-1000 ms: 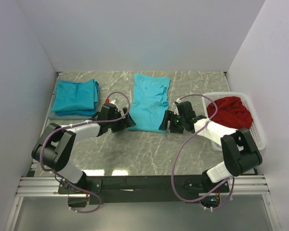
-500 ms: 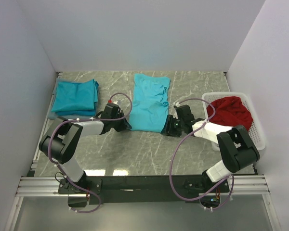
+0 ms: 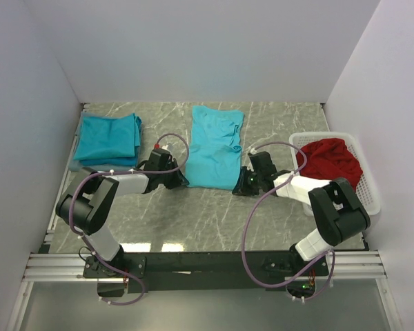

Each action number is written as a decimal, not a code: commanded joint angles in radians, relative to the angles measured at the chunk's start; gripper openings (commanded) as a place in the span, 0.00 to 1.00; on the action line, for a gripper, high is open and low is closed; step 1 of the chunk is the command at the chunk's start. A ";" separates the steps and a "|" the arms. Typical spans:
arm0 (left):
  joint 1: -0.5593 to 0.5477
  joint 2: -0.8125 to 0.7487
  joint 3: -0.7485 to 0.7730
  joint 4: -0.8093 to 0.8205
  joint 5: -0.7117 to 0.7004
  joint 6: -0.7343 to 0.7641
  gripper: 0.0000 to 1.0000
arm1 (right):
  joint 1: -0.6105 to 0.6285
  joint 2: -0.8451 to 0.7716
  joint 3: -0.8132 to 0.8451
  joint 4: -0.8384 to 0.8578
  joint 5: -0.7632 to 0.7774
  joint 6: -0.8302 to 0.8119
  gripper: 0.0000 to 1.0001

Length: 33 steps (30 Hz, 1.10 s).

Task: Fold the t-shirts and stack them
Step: Fold the tshirt

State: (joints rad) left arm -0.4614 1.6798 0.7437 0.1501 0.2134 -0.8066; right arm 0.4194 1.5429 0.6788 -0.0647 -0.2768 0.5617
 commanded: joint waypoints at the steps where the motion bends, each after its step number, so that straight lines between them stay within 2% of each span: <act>1: -0.006 -0.005 -0.018 -0.009 0.007 0.003 0.01 | 0.005 -0.004 0.018 -0.044 0.120 -0.006 0.28; 3: -0.006 -0.009 -0.020 -0.009 0.006 0.003 0.01 | 0.004 -0.001 0.031 -0.053 0.145 -0.008 0.31; 11: -0.006 -0.015 -0.027 -0.009 0.006 0.012 0.01 | 0.004 0.068 0.106 -0.086 0.191 -0.011 0.32; 15: -0.006 -0.012 -0.027 -0.003 0.014 0.014 0.01 | 0.005 0.088 0.136 -0.110 0.211 -0.019 0.39; 18: -0.005 -0.006 -0.026 -0.001 0.015 0.017 0.01 | 0.004 0.100 0.140 -0.113 0.212 -0.025 0.39; 20: -0.006 -0.005 -0.024 -0.004 0.017 0.018 0.01 | 0.005 0.106 0.142 -0.112 0.205 -0.025 0.32; 24: -0.006 -0.003 -0.020 -0.003 0.018 0.021 0.01 | 0.005 0.117 0.146 -0.093 0.171 -0.052 0.29; 25: -0.006 0.000 -0.020 -0.003 0.020 0.021 0.01 | 0.005 0.118 0.146 -0.077 0.160 -0.057 0.26; 26: -0.006 0.000 -0.018 -0.004 0.023 0.021 0.01 | 0.005 0.118 0.143 -0.069 0.148 -0.063 0.19; 28: -0.006 0.001 -0.017 -0.006 0.018 0.021 0.01 | 0.004 0.112 0.137 -0.054 0.126 -0.085 0.10; 29: -0.006 0.000 -0.018 -0.006 0.018 0.021 0.01 | 0.004 0.106 0.127 -0.044 0.125 -0.088 0.01; 33: -0.006 -0.011 -0.024 -0.007 0.020 0.018 0.01 | 0.005 0.036 0.074 -0.018 0.120 -0.094 0.00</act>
State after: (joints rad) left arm -0.4618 1.6783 0.7387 0.1570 0.2214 -0.8059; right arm 0.4213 1.6287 0.7944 -0.0925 -0.1543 0.4953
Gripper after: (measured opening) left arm 0.024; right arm 0.010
